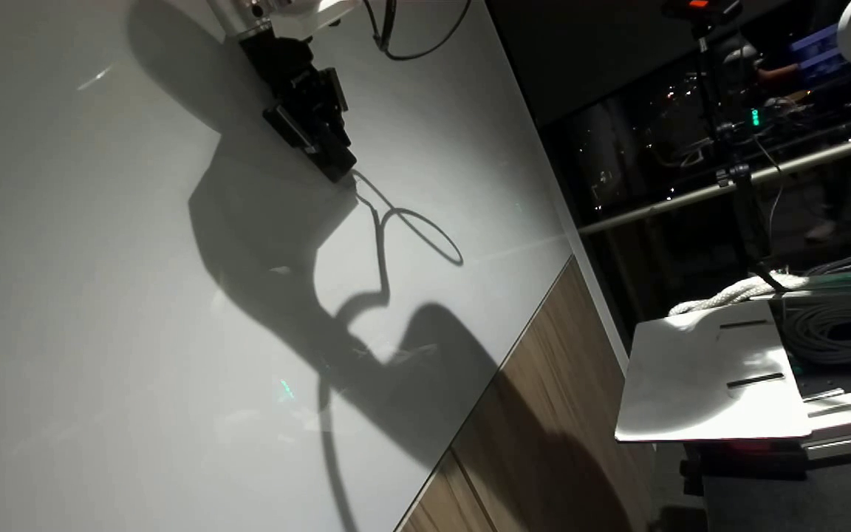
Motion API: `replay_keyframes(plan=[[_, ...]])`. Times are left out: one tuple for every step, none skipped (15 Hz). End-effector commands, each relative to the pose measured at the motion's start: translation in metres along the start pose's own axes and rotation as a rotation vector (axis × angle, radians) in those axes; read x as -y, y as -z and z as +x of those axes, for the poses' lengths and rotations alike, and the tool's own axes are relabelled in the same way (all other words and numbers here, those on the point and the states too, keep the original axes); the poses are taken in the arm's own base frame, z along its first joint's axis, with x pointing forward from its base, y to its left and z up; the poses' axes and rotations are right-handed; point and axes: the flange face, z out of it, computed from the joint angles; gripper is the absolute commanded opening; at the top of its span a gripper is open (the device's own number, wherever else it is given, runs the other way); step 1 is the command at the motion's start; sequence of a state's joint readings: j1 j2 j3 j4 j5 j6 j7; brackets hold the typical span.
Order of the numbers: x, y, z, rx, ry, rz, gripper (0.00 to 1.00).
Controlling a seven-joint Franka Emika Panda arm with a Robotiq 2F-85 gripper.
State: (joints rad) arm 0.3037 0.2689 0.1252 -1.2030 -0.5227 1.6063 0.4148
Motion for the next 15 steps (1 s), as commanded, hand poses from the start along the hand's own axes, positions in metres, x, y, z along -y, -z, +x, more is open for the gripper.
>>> replay_keyframes(plan=[[-0.007,-0.048,0.022,-0.042,-0.022,0.068,0.28],[-0.011,-0.055,0.020,-0.035,-0.026,0.078,0.28],[-0.014,-0.063,0.018,-0.030,-0.030,0.085,0.28],[-0.018,-0.070,0.015,-0.026,-0.035,0.090,0.28],[-0.021,-0.076,0.012,-0.024,-0.036,0.093,0.28],[-0.024,-0.082,0.010,-0.024,-0.039,0.096,0.28],[-0.026,-0.088,0.006,-0.023,-0.040,0.097,0.28],[-0.028,-0.092,0.004,-0.023,-0.040,0.099,0.28],[-0.030,-0.095,0.001,-0.026,-0.040,0.099,0.28],[-0.030,-0.095,0.001,-0.029,-0.037,0.097,0.28],[-0.030,-0.095,0.000,-0.037,-0.035,0.095,0.28],[-0.030,-0.089,0.001,-0.046,-0.031,0.093,0.28],[-0.031,-0.083,0.003,-0.056,-0.028,0.090,0.28],[-0.033,-0.072,0.006,-0.069,-0.024,0.085,0.28],[-0.036,-0.063,0.008,-0.080,-0.020,0.078,0.28]])
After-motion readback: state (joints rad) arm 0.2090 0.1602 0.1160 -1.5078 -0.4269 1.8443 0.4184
